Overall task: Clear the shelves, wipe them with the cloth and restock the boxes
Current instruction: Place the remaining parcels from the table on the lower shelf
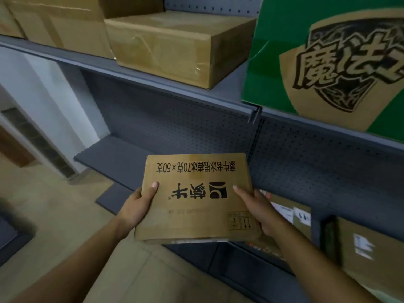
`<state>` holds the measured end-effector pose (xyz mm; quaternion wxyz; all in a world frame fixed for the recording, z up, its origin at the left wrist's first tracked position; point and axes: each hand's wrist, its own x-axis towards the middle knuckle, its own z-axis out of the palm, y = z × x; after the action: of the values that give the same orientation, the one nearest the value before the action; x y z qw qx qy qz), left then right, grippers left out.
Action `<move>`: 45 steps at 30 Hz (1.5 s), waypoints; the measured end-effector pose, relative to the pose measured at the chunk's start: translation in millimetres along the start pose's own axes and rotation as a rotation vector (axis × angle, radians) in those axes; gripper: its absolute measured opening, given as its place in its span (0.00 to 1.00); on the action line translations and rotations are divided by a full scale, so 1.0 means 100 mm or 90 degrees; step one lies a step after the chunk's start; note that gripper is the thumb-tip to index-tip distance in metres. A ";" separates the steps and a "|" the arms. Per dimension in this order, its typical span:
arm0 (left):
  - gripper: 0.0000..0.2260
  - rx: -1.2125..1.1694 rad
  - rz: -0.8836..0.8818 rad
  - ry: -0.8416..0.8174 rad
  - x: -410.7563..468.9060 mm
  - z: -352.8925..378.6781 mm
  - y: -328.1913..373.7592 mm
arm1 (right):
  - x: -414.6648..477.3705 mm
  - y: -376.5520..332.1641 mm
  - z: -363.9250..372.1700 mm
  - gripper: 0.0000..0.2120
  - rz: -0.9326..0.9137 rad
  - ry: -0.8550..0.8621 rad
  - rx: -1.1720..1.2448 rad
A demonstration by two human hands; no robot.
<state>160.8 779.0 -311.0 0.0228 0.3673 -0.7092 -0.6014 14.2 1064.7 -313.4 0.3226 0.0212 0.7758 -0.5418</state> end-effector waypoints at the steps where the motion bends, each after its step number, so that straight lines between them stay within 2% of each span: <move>1: 0.26 0.016 0.002 -0.020 0.15 0.02 0.01 | 0.05 0.02 0.02 0.39 0.010 0.016 0.016; 3: 0.23 0.043 0.004 -0.042 0.43 0.06 0.03 | 0.14 0.07 0.08 0.38 0.018 0.049 0.042; 7: 0.27 0.079 0.005 -0.092 1.00 0.13 0.01 | 0.30 0.18 0.27 0.31 0.038 0.097 0.099; 13: 0.24 0.143 0.013 -0.142 1.69 0.36 -0.16 | 0.68 0.48 0.38 0.38 0.121 0.162 0.140; 17: 0.25 0.170 0.013 -0.156 2.02 0.55 -0.28 | 0.92 0.62 0.43 0.31 0.124 0.189 0.155; 21: 0.25 0.214 0.030 -0.163 2.28 0.68 -0.39 | 1.14 0.75 0.48 0.31 0.145 0.213 0.160; 23: 0.27 0.241 0.034 -0.161 2.42 0.69 -0.44 | 1.23 0.77 0.52 0.32 0.151 0.219 0.161; 33: 0.26 0.279 0.035 -0.168 2.98 0.84 -0.55 | 1.75 0.85 0.56 0.23 0.146 0.222 0.189; 38: 0.24 0.303 0.074 -0.176 3.02 0.98 -0.49 | 1.96 0.87 0.44 0.28 0.135 0.233 0.196; 41: 0.29 0.331 0.071 -0.167 3.08 1.01 -0.50 | 2.04 0.89 0.40 0.29 0.122 0.228 0.188; 45: 0.31 0.382 0.083 -0.158 3.08 1.02 -0.51 | 2.07 0.94 0.40 0.29 0.101 0.220 0.172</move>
<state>-86.8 694.8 -509.5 -0.1346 0.2357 -0.8740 -0.4029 -94.8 1004.0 -508.1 0.2210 0.2177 0.7356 -0.6022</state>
